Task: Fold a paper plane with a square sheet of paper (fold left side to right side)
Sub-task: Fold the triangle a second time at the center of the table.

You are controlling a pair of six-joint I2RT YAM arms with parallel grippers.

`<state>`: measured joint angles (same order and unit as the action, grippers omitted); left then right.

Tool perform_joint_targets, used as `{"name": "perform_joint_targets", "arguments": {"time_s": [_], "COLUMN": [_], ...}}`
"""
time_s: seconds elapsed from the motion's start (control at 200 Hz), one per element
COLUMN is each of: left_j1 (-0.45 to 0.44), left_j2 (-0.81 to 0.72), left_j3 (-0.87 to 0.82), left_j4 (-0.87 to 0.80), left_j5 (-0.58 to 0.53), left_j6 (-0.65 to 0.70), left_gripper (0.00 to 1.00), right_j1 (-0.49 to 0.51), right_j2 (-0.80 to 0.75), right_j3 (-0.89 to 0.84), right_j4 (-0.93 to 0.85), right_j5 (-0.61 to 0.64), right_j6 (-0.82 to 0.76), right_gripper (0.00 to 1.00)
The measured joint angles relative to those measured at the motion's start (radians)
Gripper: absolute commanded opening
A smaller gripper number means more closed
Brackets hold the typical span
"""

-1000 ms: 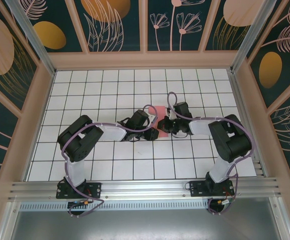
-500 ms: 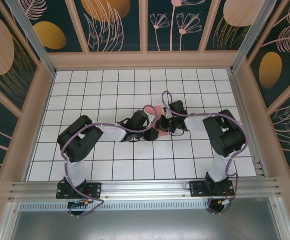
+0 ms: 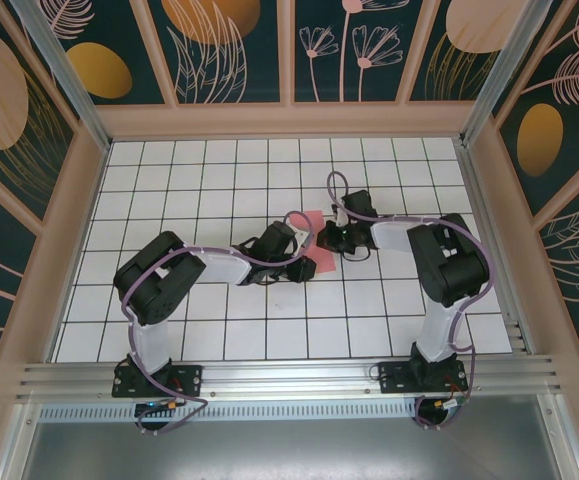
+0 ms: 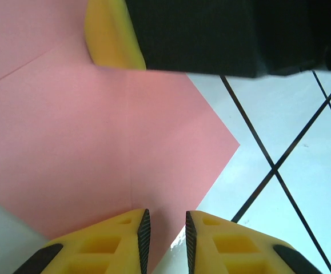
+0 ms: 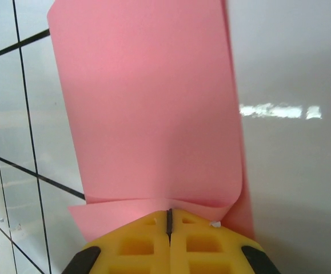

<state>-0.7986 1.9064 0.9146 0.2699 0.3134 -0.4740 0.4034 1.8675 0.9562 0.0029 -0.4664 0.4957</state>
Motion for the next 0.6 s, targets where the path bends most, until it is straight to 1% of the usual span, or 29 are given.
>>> {"name": "perform_joint_targets", "arguments": {"time_s": [0.225,0.46,0.596], "left_j1": [0.0,0.0,0.0], "left_j2": [-0.004,-0.015,-0.018], "left_j3": [-0.004,-0.017,-0.02], "left_j4": [0.0,-0.001,-0.001], "left_j5": [0.0,-0.005,-0.007], "left_j6": [0.0,0.0,0.0], "left_gripper": [0.28,0.28,0.28], "right_j1": [-0.011,-0.021,-0.048], "right_j2": [0.019,0.021,0.025], "right_j3": [0.036,0.039,0.05], "right_j4": [-0.046,-0.05,-0.053], "right_j5": [-0.014,-0.018,-0.009], "right_j6": [-0.027,-0.04,-0.047], "right_gripper": [0.04,0.04,0.04]}}
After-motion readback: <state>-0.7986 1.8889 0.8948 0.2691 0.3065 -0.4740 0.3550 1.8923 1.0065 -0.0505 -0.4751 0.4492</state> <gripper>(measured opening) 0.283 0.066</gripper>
